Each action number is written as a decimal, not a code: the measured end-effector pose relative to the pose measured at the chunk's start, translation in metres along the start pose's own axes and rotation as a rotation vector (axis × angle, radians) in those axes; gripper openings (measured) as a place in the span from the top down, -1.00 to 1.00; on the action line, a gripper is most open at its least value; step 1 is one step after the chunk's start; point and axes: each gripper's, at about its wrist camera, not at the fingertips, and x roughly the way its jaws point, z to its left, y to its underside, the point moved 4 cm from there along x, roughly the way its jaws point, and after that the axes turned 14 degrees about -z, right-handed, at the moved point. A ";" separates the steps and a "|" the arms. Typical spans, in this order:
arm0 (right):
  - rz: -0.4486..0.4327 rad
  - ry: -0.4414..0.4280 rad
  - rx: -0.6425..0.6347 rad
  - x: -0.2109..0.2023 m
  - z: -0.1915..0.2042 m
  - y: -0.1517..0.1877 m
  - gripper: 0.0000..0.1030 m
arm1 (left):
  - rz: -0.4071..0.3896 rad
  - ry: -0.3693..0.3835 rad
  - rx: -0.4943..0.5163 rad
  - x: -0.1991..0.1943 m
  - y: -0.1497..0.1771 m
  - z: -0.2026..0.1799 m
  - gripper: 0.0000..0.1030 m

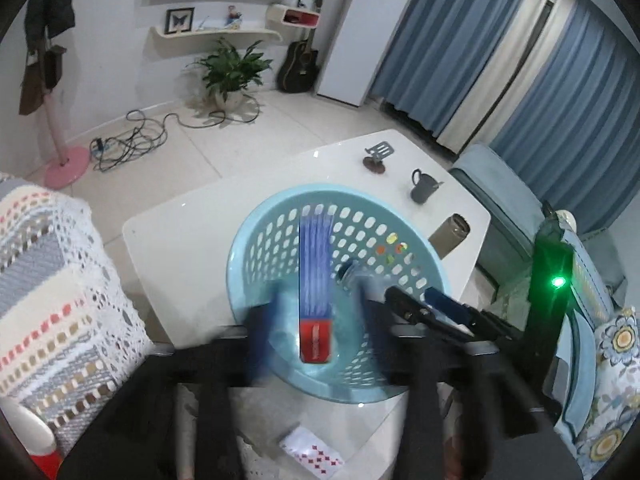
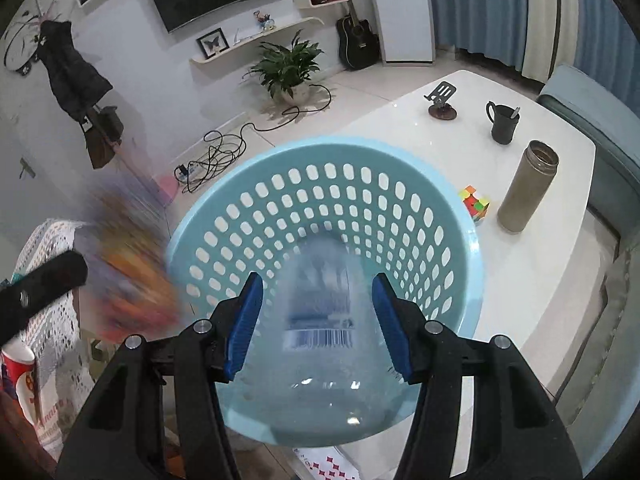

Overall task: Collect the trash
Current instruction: 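Carry both items to the blue basket and open both tools to drop them, then grasp the orange plastic bag with the left tool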

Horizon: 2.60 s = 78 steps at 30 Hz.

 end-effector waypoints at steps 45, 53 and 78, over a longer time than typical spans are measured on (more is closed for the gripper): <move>-0.028 0.186 -0.134 0.020 0.088 0.059 -0.64 | -0.301 -0.255 -0.102 -0.295 0.057 0.140 -0.36; -0.228 0.088 -0.214 -0.069 0.135 0.020 -0.65 | -0.357 -0.364 -0.177 -0.351 0.078 0.191 -0.52; -0.078 -0.401 -0.565 -0.122 0.270 0.085 -0.80 | -0.167 -0.395 -0.243 -0.284 0.131 0.179 -0.56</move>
